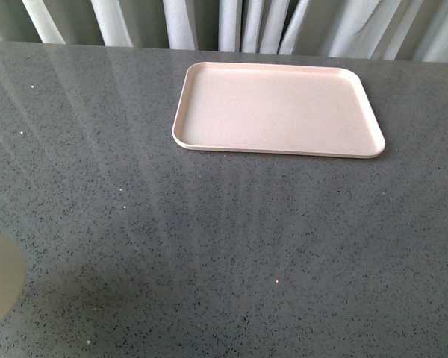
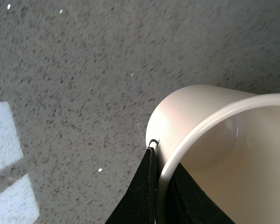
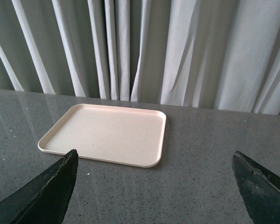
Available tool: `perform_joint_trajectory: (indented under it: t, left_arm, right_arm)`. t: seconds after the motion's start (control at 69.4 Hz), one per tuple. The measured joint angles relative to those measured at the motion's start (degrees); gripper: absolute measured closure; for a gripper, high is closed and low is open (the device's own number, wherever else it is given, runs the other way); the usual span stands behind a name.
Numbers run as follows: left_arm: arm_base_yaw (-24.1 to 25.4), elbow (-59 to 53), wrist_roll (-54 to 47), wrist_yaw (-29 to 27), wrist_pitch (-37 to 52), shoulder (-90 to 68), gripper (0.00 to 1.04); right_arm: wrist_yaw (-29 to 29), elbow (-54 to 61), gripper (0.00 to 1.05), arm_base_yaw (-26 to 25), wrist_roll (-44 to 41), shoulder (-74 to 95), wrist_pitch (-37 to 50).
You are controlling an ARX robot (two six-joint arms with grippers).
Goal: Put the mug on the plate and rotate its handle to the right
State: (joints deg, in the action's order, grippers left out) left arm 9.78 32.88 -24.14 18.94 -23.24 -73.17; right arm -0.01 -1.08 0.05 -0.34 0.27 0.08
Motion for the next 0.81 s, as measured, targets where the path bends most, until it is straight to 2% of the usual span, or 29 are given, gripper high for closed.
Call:
perform_joint_trajectory:
  t: [0.144, 0.317, 0.418, 0.605, 0.807]
  left_arm:
    - [-9.9, 4.3, 9.7, -1.5, 3.4, 0.5, 1.03]
    - [-24.1, 12.5, 21.6, -7.2, 9.2, -6.3, 1.03]
    - [-29.8, 17.7, 27.0, -10.2, 10.2, -12.8, 1.03]
    - [-34.8, 23.3, 32.8, -13.5, 10.1, -19.4, 1.03]
    - [-35.0, 23.5, 34.0, -13.9, 10.1, -19.4, 1.03]
  right_arm:
    - [0.0, 0.0, 0.09, 0.0, 0.0, 0.0, 0.0]
    - [0.0, 0.0, 0.09, 0.0, 0.0, 0.0, 0.0]
    - [0.0, 0.0, 0.09, 0.0, 0.0, 0.0, 0.0]
    - [0.0, 0.0, 0.09, 0.0, 0.0, 0.0, 0.0]
    - [0.0, 0.0, 0.09, 0.0, 0.0, 0.0, 0.0]
